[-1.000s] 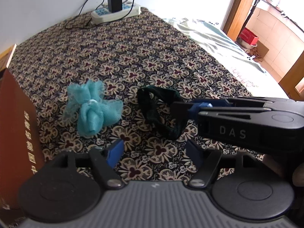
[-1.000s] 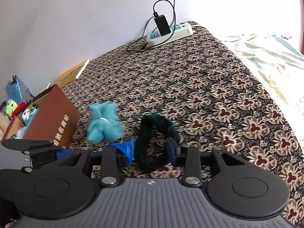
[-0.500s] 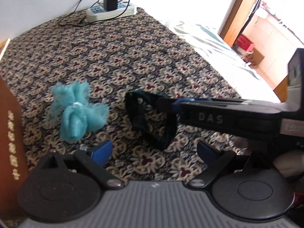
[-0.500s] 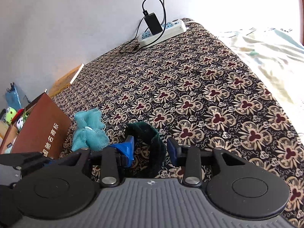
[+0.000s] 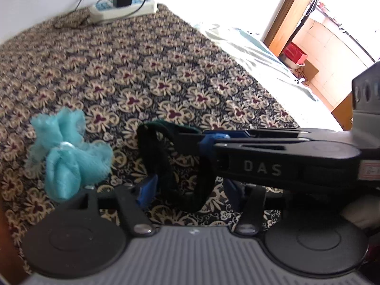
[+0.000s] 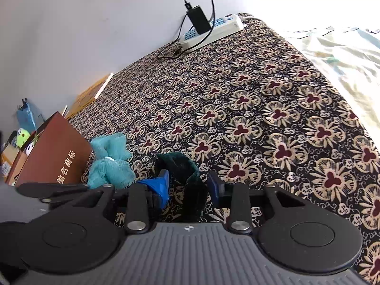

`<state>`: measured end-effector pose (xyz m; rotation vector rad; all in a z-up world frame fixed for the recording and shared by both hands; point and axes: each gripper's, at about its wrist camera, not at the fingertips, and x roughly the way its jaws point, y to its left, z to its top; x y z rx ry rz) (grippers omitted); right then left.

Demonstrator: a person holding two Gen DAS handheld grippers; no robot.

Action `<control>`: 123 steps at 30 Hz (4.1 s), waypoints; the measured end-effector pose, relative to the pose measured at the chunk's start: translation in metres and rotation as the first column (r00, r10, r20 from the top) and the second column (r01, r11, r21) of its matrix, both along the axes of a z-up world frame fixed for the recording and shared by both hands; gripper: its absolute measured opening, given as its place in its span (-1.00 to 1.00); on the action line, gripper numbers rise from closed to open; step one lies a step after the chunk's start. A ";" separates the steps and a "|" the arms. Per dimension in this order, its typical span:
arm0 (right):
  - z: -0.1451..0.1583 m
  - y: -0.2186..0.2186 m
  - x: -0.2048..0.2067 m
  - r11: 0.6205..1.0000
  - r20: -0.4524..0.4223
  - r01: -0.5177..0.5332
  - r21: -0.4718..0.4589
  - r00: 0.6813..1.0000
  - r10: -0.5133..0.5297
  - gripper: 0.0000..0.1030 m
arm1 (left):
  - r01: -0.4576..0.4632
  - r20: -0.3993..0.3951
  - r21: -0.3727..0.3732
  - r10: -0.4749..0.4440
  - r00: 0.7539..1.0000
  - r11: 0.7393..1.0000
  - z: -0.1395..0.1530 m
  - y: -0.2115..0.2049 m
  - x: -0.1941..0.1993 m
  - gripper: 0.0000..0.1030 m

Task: Organize soft objects
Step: 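Grasp the dark green velvet scrunchie with the right gripper, then carry the scrunchie over the box with the right gripper, then open the right gripper to drop the scrunchie into the box, then move the open right gripper to the light blue mesh bath puff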

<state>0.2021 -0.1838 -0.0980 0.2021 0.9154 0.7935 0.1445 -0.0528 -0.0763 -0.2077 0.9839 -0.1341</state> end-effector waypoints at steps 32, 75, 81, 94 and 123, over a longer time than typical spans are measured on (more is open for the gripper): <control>0.045 0.000 -0.031 0.977 -0.126 -0.036 0.208 0.990 0.064 -0.90 | -0.022 0.201 -0.004 0.022 0.979 1.000 0.065 0.015 -0.065 -0.91; 0.103 0.209 -0.162 0.974 0.092 -0.173 0.147 0.983 0.161 -0.76 | -0.114 0.289 0.009 0.107 0.951 0.993 0.095 0.205 -0.208 -0.86; 0.101 0.204 -0.162 0.983 0.084 -0.123 0.139 0.990 0.112 -0.76 | -0.084 0.285 0.002 0.080 0.955 0.996 0.090 0.206 -0.205 -0.31; 0.100 0.189 -0.162 0.984 0.063 -0.070 0.161 0.996 0.061 -0.75 | -0.092 0.259 0.023 0.083 0.962 0.996 0.095 0.207 -0.201 0.09; 0.081 0.080 -0.124 0.973 -0.007 0.071 0.220 0.997 -0.072 -0.75 | -0.041 0.198 0.027 0.035 0.980 0.999 0.104 0.120 -0.153 0.19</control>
